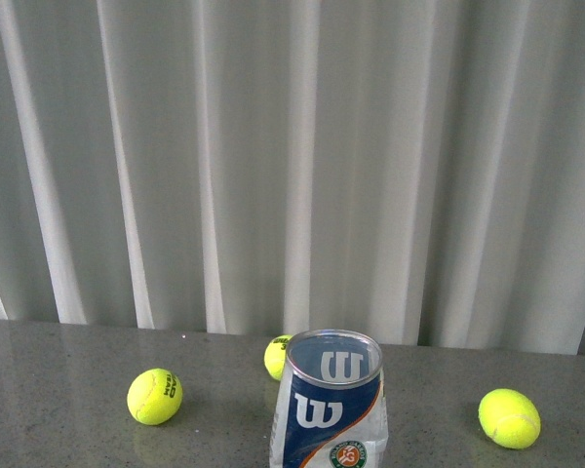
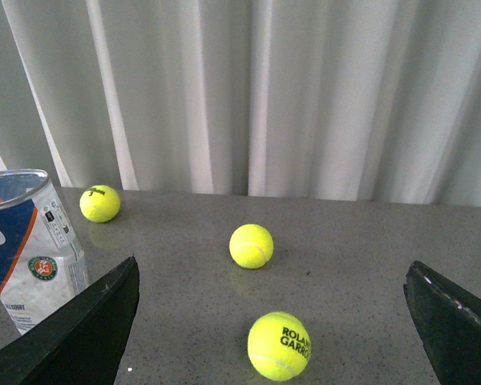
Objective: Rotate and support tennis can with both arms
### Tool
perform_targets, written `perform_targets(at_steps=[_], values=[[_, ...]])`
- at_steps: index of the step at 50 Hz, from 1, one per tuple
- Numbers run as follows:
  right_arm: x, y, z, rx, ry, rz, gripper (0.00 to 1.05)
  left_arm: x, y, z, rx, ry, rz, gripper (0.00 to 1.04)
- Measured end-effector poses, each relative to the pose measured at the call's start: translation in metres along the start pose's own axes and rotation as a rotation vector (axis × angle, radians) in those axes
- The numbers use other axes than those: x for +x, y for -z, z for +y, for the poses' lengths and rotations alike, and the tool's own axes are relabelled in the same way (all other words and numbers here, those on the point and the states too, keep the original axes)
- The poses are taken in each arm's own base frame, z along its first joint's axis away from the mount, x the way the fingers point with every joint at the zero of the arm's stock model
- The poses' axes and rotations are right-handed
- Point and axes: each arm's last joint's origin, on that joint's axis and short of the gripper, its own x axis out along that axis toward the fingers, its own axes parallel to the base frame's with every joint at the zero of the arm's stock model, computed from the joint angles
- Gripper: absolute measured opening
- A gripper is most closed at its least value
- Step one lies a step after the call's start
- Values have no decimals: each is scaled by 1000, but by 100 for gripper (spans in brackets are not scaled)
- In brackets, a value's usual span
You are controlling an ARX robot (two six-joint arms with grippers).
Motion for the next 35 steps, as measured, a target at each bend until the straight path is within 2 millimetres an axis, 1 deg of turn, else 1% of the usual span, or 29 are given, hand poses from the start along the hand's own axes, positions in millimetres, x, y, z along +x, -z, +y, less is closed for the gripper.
perform_targets(at_steps=[13,20,35], values=[[0,0,0,0,0,0,98,-26,16,13,0,-3,2,4],[0,0,0,0,0,0,98,-33,20,23,0,8,2,4],[0,0,0,0,0,0,98,-46,27,25,1,-4,-17,4]])
